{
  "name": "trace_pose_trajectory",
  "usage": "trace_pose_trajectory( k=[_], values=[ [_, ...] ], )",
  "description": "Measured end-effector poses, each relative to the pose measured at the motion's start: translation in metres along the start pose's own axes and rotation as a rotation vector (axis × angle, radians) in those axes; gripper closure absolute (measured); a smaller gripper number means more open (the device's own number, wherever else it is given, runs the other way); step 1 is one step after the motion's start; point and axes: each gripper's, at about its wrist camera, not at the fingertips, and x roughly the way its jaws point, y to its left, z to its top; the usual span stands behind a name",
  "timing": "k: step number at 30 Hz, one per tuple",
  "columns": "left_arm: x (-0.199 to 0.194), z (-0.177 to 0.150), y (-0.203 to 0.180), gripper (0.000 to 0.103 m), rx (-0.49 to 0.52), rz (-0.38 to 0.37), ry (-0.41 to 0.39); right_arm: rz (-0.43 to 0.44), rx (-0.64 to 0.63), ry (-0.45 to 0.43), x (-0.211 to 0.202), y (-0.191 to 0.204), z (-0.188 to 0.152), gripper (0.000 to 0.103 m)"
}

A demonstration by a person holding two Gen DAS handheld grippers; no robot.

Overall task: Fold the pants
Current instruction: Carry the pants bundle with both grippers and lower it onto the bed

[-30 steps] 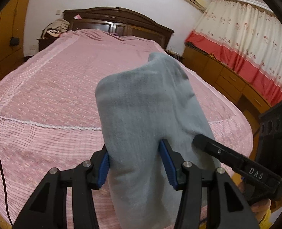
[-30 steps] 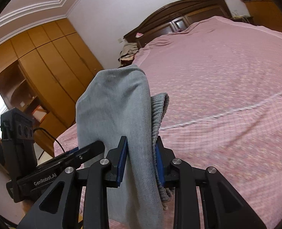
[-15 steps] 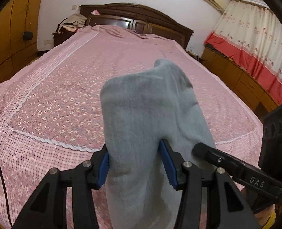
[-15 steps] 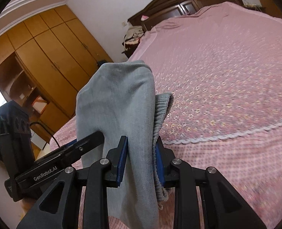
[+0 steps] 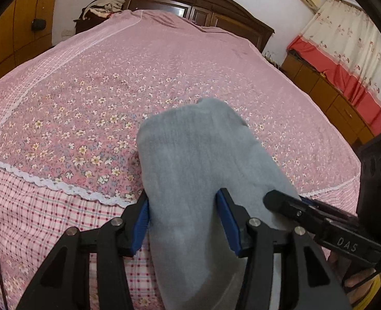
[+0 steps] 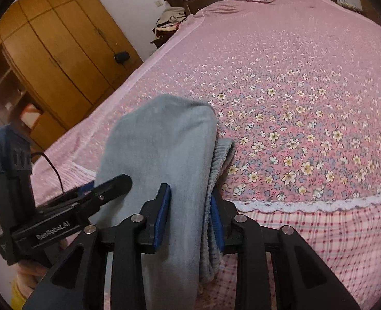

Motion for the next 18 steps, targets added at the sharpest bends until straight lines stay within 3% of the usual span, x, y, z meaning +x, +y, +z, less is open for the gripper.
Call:
trace_pose_trajectory(
  k=[5,9,11,18],
  values=[
    [-0.016,0.001,-0.004,0.049,0.009,0.040,-0.024,-0.013,-0.036,0.014,-0.010,0.001,0.000,0.069],
    [-0.032,0.000,-0.006,0.049,0.018,0.072,-0.064,-0.087,-0.049,-0.057,-0.028,-0.001,0.010,0.069],
    [-0.030,0.002,-0.002,0.049,0.009,0.073,-0.064,-0.083,-0.053,-0.080,-0.033,-0.002,0.016,0.069],
    [-0.029,-0.005,-0.004,0.049,-0.004,0.074,-0.058,-0.036,-0.038,0.002,-0.007,0.000,0.030,0.070]
  ],
)
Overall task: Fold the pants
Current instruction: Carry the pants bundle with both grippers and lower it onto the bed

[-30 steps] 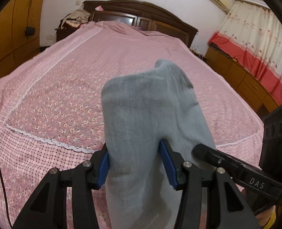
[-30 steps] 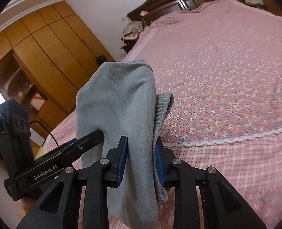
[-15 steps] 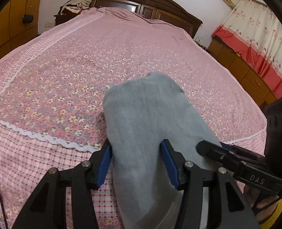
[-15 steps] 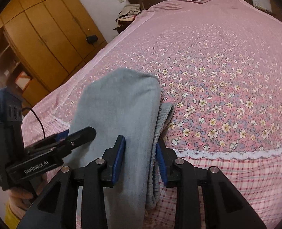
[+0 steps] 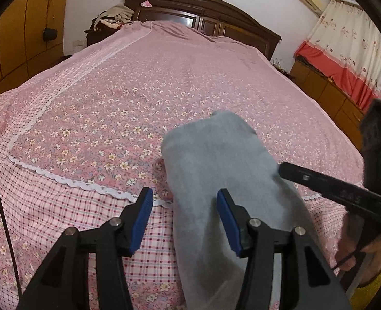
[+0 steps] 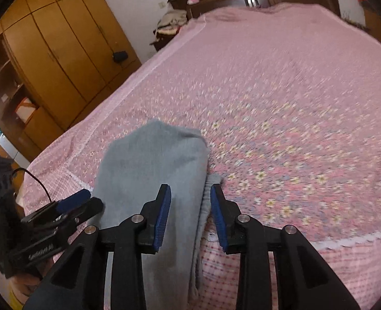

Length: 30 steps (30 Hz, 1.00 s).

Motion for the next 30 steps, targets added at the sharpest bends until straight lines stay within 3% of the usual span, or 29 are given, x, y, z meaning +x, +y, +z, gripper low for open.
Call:
trace_pose_trajectory(
  k=[4,6,9,13,17,24,30],
  values=[
    [-0.002,-0.001,-0.003,0.049,0.006,-0.006,-0.001,0.040,0.018,0.033,0.015,0.002,0.003,0.073],
    [-0.003,-0.001,-0.003,0.049,0.004,-0.007,-0.004,0.035,0.033,0.016,0.014,0.002,0.002,0.092],
    [-0.009,0.000,-0.003,0.049,-0.008,-0.019,-0.020,0.052,0.084,-0.086,-0.010,0.004,-0.002,0.094],
    [-0.012,0.003,-0.004,0.049,-0.010,-0.042,-0.035,-0.009,0.028,-0.176,-0.041,0.019,-0.012,0.094],
    [-0.007,0.003,-0.009,0.049,-0.019,-0.058,-0.033,-0.110,0.022,-0.131,-0.028,0.017,-0.021,0.094],
    [0.023,-0.002,-0.012,0.049,-0.002,-0.045,0.028,-0.170,0.036,-0.057,0.014,0.003,-0.030,0.092],
    [0.011,-0.005,-0.011,0.049,-0.002,-0.025,0.017,-0.116,0.055,-0.063,0.001,-0.001,-0.028,0.091]
  ],
)
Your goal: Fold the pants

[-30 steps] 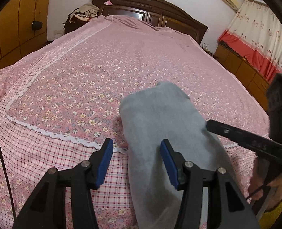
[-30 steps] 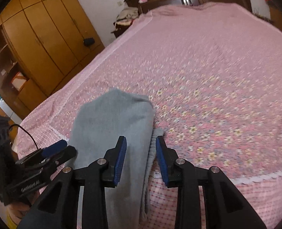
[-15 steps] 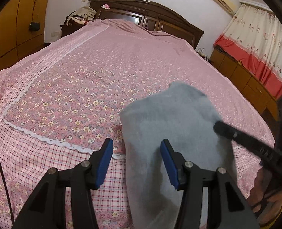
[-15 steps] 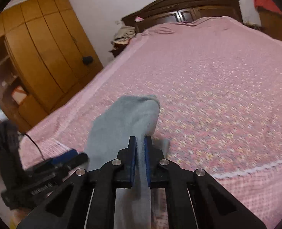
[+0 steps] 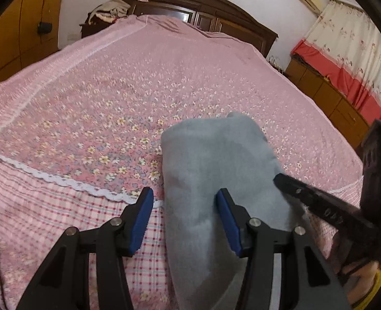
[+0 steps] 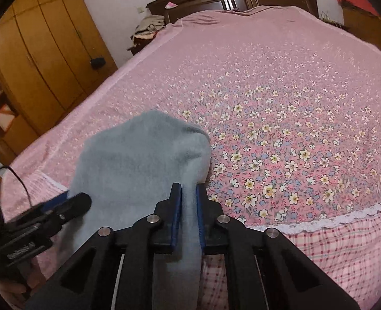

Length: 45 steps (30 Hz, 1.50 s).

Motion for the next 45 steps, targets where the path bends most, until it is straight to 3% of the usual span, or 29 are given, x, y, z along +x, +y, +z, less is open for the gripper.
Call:
trace_pose_trajectory(
  k=[6,11,14,18,27,32,45],
  values=[
    [-0.035,-0.017,-0.007,0.049,0.028,0.025,-0.017,0.034,-0.004,-0.030,-0.037,0.000,-0.006,0.091],
    [-0.059,-0.036,-0.013,0.049,0.025,0.036,-0.019,0.041,-0.090,-0.054,-0.070,0.013,-0.029,0.089],
    [-0.069,-0.044,-0.019,0.049,0.022,0.040,-0.018,0.040,-0.128,-0.058,-0.080,0.026,-0.039,0.075],
    [-0.080,-0.054,-0.027,0.049,0.022,0.051,-0.012,0.048,-0.171,-0.054,-0.094,0.035,-0.054,0.064],
    [-0.098,-0.081,-0.031,0.040,-0.033,0.065,0.019,0.071,-0.155,-0.048,-0.105,0.031,-0.074,0.049],
    [-0.099,-0.095,-0.032,0.033,-0.046,0.104,0.030,0.060,-0.156,-0.037,-0.109,0.031,-0.089,0.047],
    [-0.088,-0.111,-0.049,0.032,-0.007,0.171,0.037,-0.014,-0.130,-0.033,-0.109,0.019,-0.108,0.044]
  ],
)
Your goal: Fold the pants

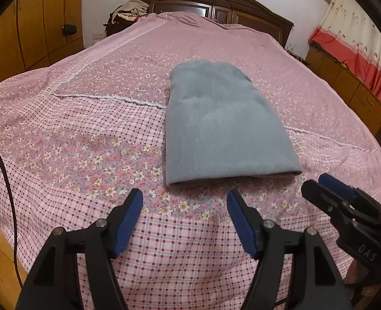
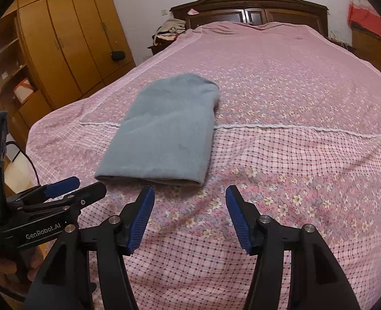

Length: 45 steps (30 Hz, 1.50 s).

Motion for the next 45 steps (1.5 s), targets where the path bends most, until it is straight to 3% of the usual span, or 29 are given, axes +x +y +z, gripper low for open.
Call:
trace_pose_trajectory(
  k=[10,45],
  values=[
    [0.009,-0.005,0.001,0.032,-0.006,-0.008,0.019,-0.005,0.031,0.038,0.014,-0.002,-0.008,0.044],
    [0.012,-0.006,0.001,0.032,-0.020,-0.011,0.022,-0.002,0.059,0.051,0.014,-0.003,-0.009,0.044]
  ],
)
